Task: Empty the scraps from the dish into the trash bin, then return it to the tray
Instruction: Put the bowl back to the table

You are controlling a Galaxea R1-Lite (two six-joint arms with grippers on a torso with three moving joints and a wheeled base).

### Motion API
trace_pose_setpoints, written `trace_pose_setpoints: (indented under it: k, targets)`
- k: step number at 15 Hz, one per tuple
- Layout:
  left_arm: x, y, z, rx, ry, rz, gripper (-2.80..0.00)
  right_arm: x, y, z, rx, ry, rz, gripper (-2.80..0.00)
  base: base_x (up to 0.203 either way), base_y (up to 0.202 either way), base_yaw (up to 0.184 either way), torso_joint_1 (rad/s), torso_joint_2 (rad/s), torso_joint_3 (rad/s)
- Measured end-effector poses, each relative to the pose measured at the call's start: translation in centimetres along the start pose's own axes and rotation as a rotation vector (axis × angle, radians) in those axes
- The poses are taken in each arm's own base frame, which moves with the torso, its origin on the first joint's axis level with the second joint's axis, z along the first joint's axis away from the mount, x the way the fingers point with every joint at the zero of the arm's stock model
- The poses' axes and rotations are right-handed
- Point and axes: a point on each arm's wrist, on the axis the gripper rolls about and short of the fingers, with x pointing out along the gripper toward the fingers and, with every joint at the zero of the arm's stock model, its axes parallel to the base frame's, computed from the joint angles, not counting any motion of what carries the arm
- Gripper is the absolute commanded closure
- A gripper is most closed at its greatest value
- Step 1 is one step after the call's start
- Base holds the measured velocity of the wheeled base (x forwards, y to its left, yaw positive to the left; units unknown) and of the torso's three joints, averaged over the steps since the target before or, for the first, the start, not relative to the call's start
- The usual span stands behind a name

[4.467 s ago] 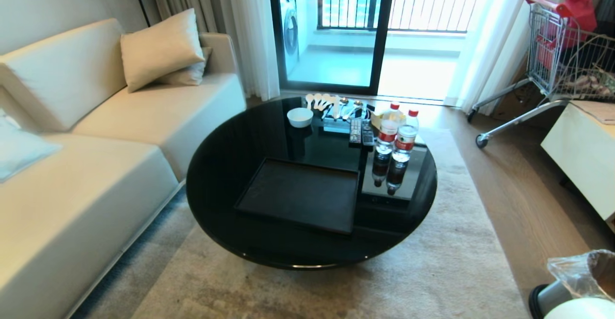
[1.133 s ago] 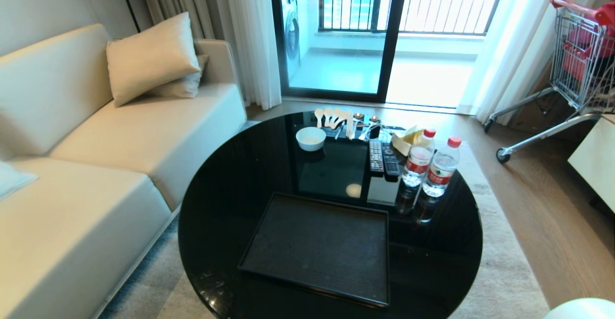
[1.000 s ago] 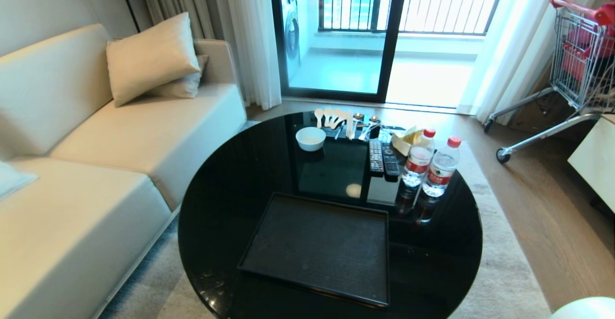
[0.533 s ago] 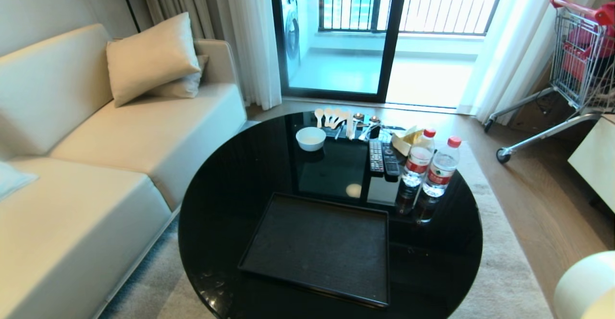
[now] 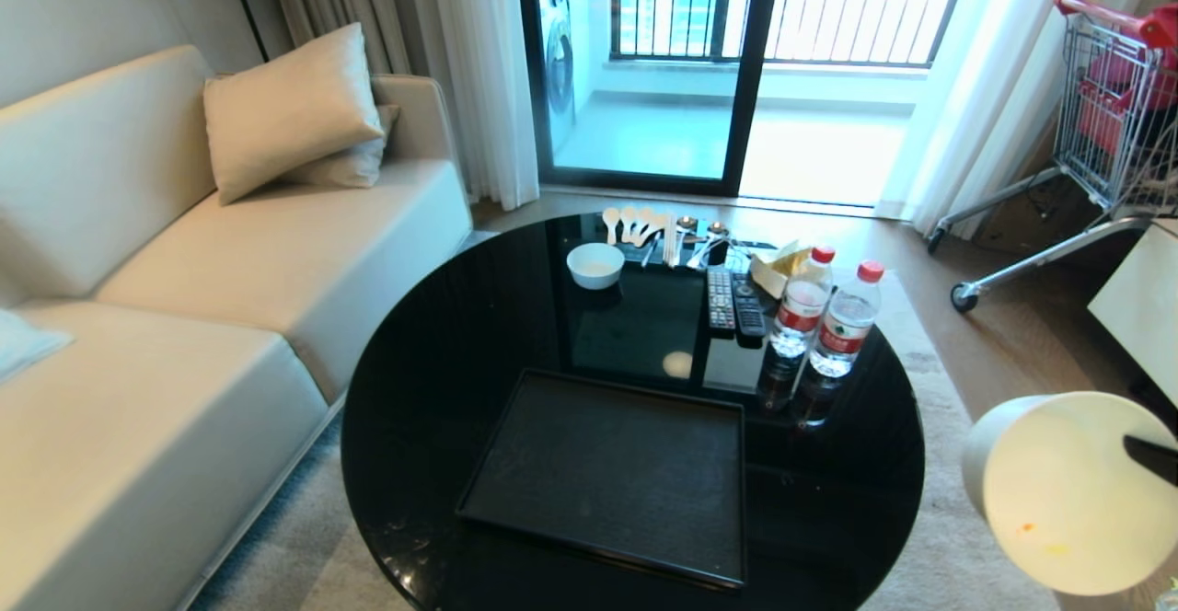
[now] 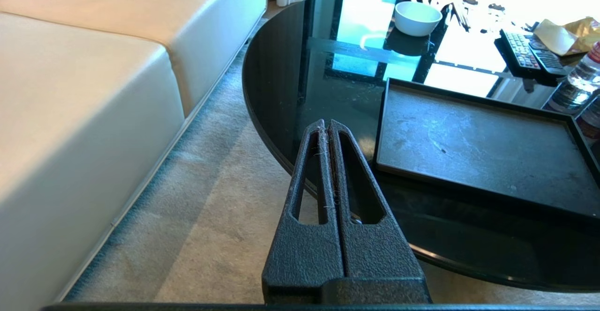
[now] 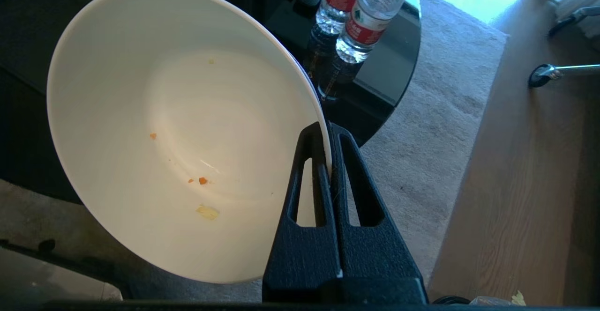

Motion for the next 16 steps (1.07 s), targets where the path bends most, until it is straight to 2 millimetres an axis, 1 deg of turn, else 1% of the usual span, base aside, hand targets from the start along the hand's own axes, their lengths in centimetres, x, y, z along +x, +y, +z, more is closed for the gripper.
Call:
trace_pose_setpoints:
  k: [1,4,7,9,11,13,16]
  targets:
    - [0.0,0.0,0.0,0.000,0.000,0.000,0.00,1.2,-0.2,0.7,-0.016,0.016,0.028,0.00,0.000,0.000,0.000,0.000,0.00,0.000]
    - [0.0,0.0,0.0,0.000,0.000,0.000,0.00,6.0,-0.3,2.8,-0.047,0.039,0.110,0.00,0.000,0.000,0.000,0.000,0.00,0.000]
    - [0.0,0.0,0.0,0.000,0.000,0.000,0.00,11.0,0.9,4.7,-0.027,0.065,0.204,0.00,0.000,0.000,0.000,0.000,0.00,0.000]
    - [0.0,0.0,0.0,0.000,0.000,0.000,0.00,13.9,2.5,5.6,0.039,0.101,0.261,0.00,0.000,0.000,0.000,0.000,0.00,0.000]
    - [0.0,0.0,0.0,0.001,0.000,0.000,0.00,16.7,4.5,6.0,0.096,0.159,0.253,0.00,0.000,0.000,0.000,0.000,0.00,0.000]
    - [0.0,0.0,0.0,0.001,0.000,0.000,0.00,19.0,6.7,5.9,0.157,0.216,0.225,0.00,0.000,0.000,0.000,0.000,0.00,0.000]
    - [0.0,0.0,0.0,0.001,0.000,0.000,0.00,21.7,9.9,5.4,0.273,0.295,0.180,0.00,0.000,0.000,0.000,0.000,0.00,0.000]
